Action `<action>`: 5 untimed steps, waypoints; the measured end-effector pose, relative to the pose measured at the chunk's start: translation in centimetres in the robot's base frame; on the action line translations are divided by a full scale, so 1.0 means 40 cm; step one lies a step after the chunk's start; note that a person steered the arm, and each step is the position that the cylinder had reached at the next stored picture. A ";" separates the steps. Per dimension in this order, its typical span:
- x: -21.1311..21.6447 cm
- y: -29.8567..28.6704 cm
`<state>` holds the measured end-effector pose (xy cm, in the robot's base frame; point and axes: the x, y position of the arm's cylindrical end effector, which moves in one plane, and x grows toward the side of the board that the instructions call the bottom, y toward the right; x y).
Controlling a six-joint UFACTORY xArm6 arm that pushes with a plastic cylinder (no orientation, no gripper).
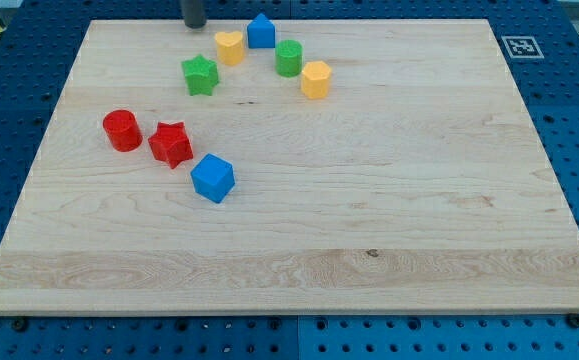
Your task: Point your arm to the yellow heart
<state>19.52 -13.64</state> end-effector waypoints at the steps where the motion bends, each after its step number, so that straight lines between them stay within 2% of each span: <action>1: 0.035 0.016; 5: 0.078 0.098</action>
